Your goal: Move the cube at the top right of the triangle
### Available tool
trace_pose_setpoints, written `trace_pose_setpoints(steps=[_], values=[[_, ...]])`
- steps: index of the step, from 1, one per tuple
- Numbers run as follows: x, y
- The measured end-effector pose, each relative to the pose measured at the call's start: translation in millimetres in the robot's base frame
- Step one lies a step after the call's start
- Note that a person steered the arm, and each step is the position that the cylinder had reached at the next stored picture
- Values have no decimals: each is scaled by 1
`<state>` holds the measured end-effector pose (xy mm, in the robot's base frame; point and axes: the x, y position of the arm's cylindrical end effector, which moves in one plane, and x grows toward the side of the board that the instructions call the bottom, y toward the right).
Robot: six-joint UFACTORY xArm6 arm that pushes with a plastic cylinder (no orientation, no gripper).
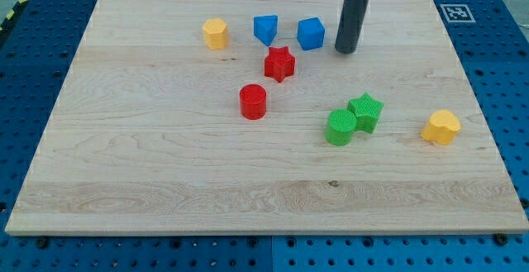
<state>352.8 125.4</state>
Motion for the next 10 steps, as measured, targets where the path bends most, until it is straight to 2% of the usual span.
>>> trace_pose_setpoints(steps=[1, 2, 4, 6, 8, 10], values=[[6, -21], [-6, -39], [-55, -42], [-82, -58], [-45, -58], [-52, -84]])
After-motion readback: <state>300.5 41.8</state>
